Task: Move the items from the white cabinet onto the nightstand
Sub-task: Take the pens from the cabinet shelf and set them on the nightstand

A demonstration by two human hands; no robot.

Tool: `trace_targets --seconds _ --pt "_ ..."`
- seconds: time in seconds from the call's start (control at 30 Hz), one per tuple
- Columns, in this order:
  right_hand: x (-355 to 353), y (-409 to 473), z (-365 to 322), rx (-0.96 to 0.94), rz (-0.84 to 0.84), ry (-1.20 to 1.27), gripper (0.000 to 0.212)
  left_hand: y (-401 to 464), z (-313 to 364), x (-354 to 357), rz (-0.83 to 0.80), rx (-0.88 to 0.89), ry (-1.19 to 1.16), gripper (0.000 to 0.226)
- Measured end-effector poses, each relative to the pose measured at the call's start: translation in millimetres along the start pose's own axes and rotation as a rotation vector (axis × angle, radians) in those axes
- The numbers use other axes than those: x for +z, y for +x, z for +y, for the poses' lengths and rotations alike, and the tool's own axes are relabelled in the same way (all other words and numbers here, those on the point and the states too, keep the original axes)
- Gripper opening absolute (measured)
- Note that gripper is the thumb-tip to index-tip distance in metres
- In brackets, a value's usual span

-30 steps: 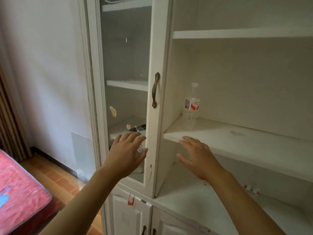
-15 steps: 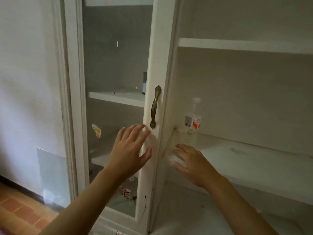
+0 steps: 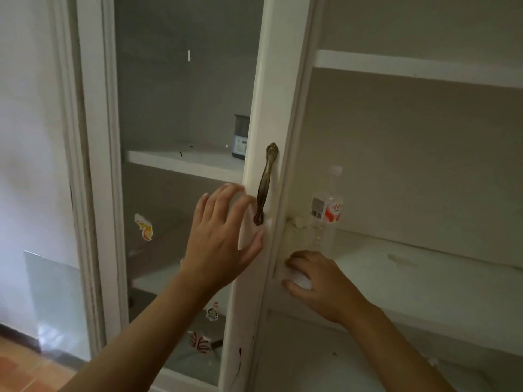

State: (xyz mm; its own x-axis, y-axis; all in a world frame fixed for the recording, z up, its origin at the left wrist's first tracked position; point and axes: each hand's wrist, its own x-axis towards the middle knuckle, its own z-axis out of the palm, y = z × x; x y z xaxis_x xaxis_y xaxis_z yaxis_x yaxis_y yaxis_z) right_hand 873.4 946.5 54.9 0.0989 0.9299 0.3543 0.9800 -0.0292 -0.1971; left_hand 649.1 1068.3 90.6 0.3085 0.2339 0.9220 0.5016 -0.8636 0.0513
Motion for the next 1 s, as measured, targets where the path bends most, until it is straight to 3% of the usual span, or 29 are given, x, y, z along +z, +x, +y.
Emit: trace_targets --seconds 0.43,1.0 --pt "6.5 13.2 20.0 -0.093 -0.025 0.034 0.063 41.9 9.8 13.0 0.203 -0.051 0.048 0.058" --pt "1.3 8.3 19.8 -0.097 -0.067 0.062 0.059 31.1 24.9 -2.2 0.152 -0.121 0.176 0.056"
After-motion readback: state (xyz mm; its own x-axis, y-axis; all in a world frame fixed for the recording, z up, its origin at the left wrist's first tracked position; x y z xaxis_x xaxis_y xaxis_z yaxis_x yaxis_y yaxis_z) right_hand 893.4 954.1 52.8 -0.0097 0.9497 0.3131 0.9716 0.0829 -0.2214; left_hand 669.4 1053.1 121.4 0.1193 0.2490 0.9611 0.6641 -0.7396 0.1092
